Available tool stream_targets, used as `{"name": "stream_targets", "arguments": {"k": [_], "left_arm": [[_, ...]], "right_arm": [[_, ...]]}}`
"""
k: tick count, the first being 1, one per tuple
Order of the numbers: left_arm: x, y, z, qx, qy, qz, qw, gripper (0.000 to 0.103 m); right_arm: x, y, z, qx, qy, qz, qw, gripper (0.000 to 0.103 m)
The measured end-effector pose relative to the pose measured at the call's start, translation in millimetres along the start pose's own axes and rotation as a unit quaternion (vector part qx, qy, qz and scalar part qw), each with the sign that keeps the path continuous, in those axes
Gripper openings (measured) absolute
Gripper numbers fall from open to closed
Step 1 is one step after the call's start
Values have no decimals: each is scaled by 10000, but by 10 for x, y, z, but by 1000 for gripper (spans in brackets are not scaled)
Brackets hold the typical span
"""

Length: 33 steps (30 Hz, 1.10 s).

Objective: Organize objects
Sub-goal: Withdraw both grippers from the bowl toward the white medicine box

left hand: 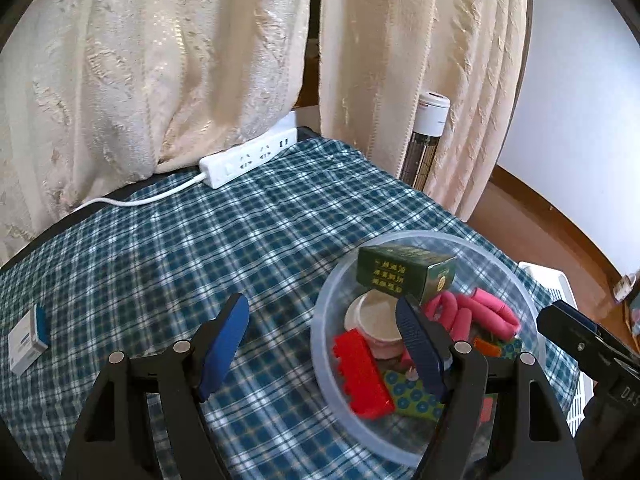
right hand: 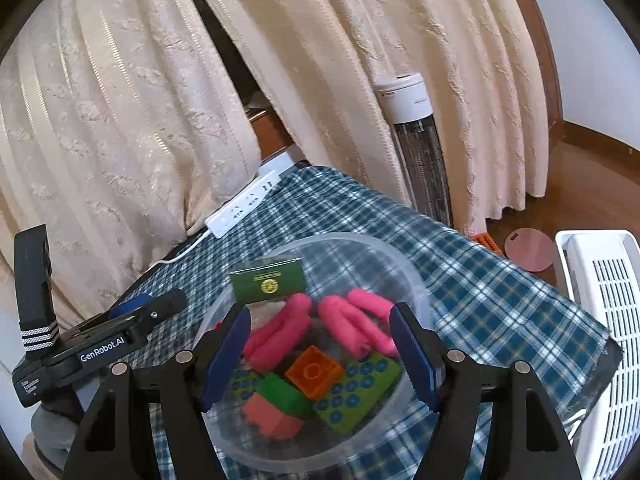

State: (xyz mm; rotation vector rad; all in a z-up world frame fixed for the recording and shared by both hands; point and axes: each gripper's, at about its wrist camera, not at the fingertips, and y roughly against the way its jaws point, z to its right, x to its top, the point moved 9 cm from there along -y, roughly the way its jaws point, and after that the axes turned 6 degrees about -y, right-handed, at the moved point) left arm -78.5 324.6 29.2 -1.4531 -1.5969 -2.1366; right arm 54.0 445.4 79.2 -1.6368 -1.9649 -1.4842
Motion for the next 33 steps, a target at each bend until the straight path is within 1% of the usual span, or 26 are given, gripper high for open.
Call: {"name": "stream_targets", "arguments": {"k": [4, 8, 15, 22, 27, 30, 33], "left_arm": [[-69, 76, -156, 45, 162, -33, 9999, 77], [-155, 139, -369, 166, 370, -85, 9991, 78], [-324, 288, -831, 527, 656, -76, 9964, 78], [-508, 437, -1389, 889, 944, -99, 9915, 79], [-631, 518, -1728, 1107, 968, -112, 9891, 79], [-716, 583, -2006, 1243, 916, -115, 9879, 79], [-797, 649, -2296, 1408, 978, -128, 9851, 79]], "right_arm": [[-54, -6, -156, 97, 103, -42, 9999, 78], [-104, -21, -326, 184, 213, -78, 9996, 81], [-233, -60, -706, 353, 487, -180, 9980, 83], [-401, -105, -1057, 489, 706, -288, 9959, 83], [-524, -164, -1280, 567, 846, -407, 9940, 83], [-594, -191, -1383, 602, 908, -472, 9929, 83], [-662, -223, -1466, 620, 962, -541, 9920, 83]]}}
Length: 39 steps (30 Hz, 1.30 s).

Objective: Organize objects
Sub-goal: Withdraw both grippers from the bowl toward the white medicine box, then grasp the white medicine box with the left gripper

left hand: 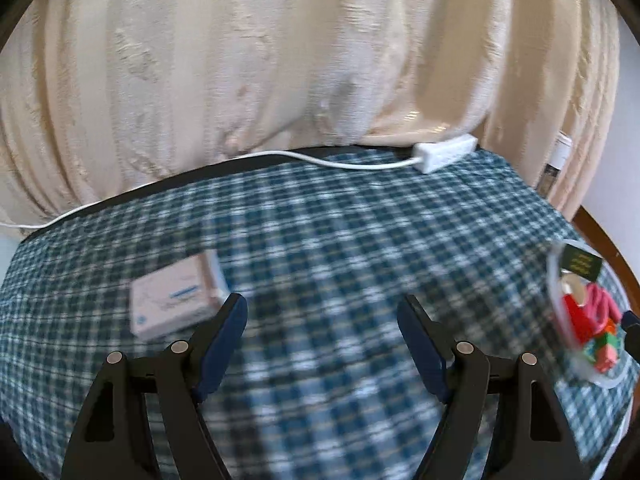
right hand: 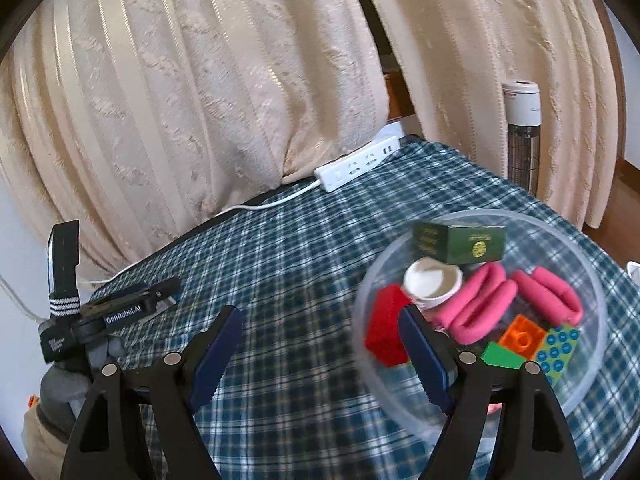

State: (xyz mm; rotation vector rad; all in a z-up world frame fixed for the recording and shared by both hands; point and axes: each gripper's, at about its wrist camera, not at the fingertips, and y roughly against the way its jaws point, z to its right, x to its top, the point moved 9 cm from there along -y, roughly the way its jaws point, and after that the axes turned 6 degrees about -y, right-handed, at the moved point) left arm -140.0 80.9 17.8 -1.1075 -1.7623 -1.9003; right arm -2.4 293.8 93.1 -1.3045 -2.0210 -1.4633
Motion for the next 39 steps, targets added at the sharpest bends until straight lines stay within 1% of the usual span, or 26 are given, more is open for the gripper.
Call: {"name": "stream_targets", "arguments": {"k": [7, 15, 20, 23, 27, 30, 32, 36, 39], "left_arm": [[-49, -82, -543, 164, -3, 38, 9999, 79], [-14, -331, -929, 235, -256, -13, 9994, 79], [-25, -560, -1094, 69, -244, -160, 9996, 79], [-46, -710, -1191, -21, -138, -277, 9995, 79], [-4, -818, -1245, -285, -91, -304, 9991, 79], [13, -921, -1296, -295, -170, -364, 9988, 79], [-4, -979, -1312, -428, -115, -451, 9980, 79], [-64, -999, -1290, -846, 65, -556, 9948, 79], [-109, -952, -1250, -952, -7, -597, 9937, 79]], "right_arm": [[-115, -86, -170, 25, 125, -151, 9998, 83], [-216, -157, -251, -23, 177, -273, 9995, 83], [-280, -186, -272, -60, 203, -342, 9992, 83], [-302, -191, -269, -104, 204, -366, 9991, 84], [-345, -192, -243, -191, 188, -416, 9988, 83], [-367, -200, -233, -240, 181, -448, 9985, 83], [-378, -204, -238, -257, 189, -460, 9984, 83], [-389, -213, -256, -272, 192, -479, 9983, 83], [-392, -233, -267, -262, 183, -497, 9983, 84]]}}
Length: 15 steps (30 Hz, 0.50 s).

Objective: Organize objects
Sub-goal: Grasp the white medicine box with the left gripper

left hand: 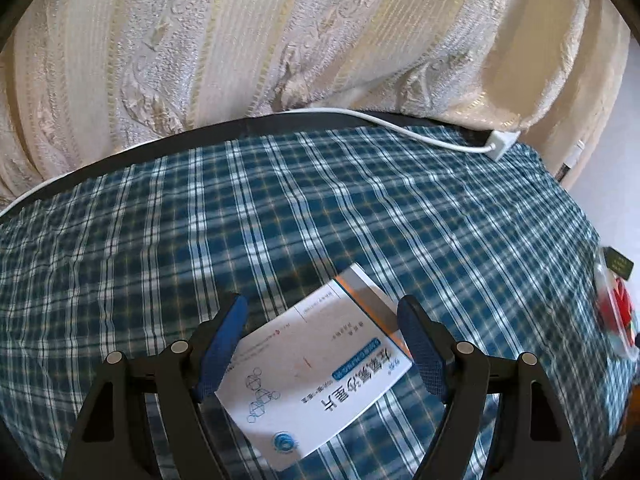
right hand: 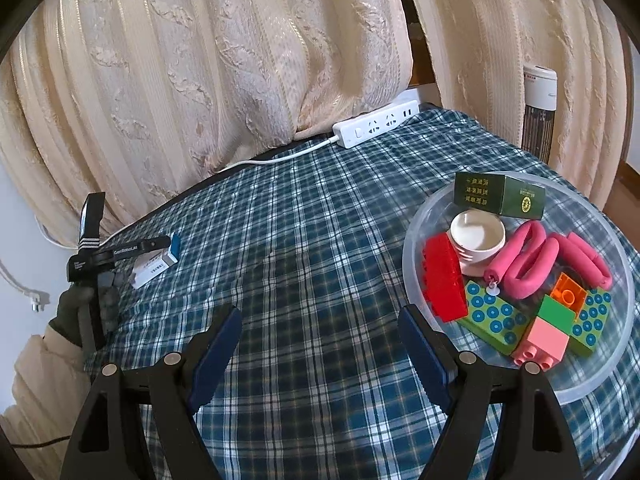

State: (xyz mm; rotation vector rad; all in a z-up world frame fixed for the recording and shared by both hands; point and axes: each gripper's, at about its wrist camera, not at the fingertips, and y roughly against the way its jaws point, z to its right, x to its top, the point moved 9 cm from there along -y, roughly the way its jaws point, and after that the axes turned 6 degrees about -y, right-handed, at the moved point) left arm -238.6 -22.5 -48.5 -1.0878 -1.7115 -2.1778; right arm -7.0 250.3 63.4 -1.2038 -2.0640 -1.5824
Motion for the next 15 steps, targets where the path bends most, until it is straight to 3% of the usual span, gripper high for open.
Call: {"name": "stream_targets", "arguments": {"k": [9, 15], "left_arm": [[-192, 126, 330, -112, -439, -77, 9989, 79], [-248, 101, 510, 168, -777, -132, 9967, 79]], "right_arm": [[-4, -20, 25, 52, -66, -15, 10000, 84], [33, 47, 122, 27, -193, 89, 9998, 83]]}}
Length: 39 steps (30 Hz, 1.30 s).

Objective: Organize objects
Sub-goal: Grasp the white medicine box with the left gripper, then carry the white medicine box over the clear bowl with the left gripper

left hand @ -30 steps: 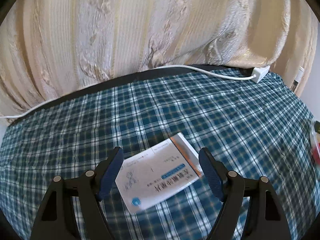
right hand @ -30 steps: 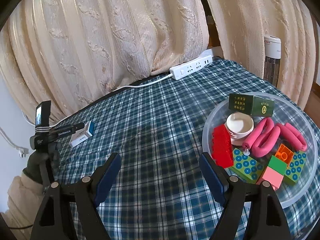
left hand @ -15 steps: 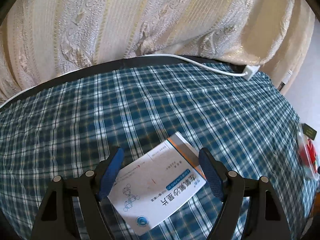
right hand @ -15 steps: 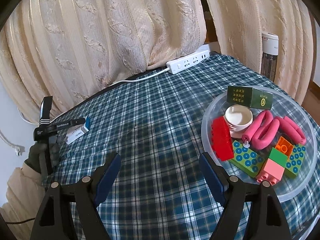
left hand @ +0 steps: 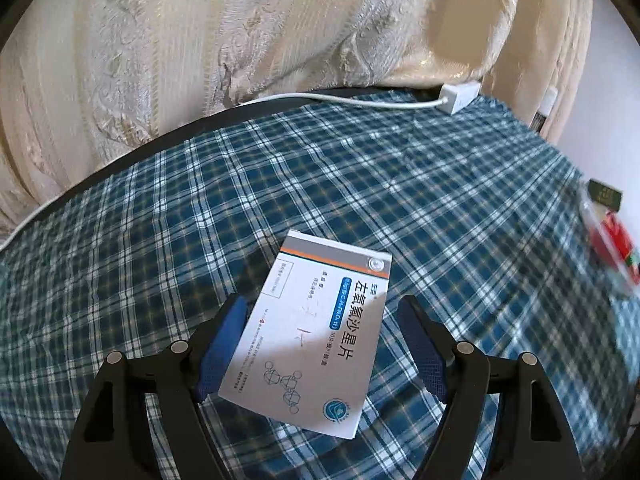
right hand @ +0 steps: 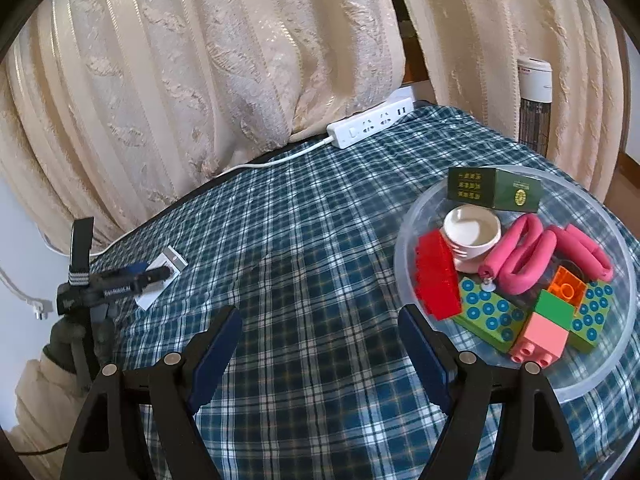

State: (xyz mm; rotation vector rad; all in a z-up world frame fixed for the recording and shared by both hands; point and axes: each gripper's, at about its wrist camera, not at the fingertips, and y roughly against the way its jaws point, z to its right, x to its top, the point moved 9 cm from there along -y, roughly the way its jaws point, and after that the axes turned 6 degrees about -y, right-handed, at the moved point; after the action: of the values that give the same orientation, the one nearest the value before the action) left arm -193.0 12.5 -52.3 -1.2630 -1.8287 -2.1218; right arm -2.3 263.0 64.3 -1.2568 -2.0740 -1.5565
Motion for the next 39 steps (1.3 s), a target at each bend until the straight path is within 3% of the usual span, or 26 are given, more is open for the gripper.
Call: {"name": "stream_targets", "arguments": {"k": [3, 9, 17, 30, 39], "left_arm": [[-46, -107, -11, 453, -81, -182, 9988, 79], [-53, -82, -51, 587, 264, -66, 9979, 69], [117, 116, 261, 575, 312, 209, 9976, 68], [445, 406, 1541, -117, -331, 751, 9966, 68], [639, 516, 2557, -800, -891, 979, 9880, 68]], "right_arm": [[44, 65, 100, -55, -94, 107, 9999, 83], [155, 197, 408, -273, -413, 346, 9982, 83], [252, 310, 730, -440, -675, 536, 9953, 83], [248, 442, 1190, -792, -967, 699, 9897, 83], [264, 577, 1432, -874, -1077, 871, 9865, 84]]}}
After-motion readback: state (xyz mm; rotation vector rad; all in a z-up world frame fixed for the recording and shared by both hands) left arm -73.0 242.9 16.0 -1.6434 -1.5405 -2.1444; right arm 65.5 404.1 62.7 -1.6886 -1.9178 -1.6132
